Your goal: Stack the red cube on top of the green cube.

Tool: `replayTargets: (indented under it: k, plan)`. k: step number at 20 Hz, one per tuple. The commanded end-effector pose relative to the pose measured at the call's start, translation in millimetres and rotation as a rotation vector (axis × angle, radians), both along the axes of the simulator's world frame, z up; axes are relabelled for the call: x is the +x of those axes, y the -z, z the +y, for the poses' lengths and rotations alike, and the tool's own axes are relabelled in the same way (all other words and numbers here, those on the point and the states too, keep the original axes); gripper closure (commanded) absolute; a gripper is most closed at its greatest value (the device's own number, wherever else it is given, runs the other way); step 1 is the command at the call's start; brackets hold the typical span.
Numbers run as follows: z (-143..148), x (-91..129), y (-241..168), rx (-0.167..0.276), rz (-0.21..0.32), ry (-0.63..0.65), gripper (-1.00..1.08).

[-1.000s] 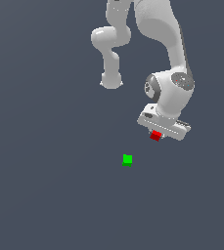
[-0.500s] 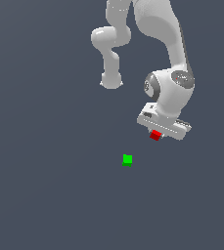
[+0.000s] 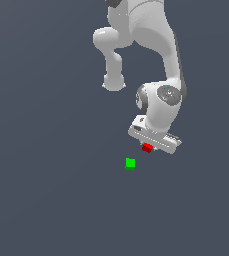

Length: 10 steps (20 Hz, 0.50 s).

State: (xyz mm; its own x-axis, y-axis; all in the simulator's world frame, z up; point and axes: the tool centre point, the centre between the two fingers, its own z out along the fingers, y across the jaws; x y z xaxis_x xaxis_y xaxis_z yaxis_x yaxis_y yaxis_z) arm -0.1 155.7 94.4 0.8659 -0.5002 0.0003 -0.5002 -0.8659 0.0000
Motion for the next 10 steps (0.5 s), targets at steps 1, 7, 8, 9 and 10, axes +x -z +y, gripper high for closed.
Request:
replayTargets:
  k: [1,7,8,9,10]
  plan:
    - [-20.5,13.3,7.9,0.0,-0.001,0.001,1.08]
    - [-59.7,40.9,24.5,0.0,0.0,0.0,1.08]
    - [-64.1,44.1,26.3,0.0,0.0,0.0,1.08]
    - [-67.8,47.0,27.9,0.0,0.0,0.0,1.08]
    - [-71.1,49.5,29.2,0.0,0.0,0.0,1.08]
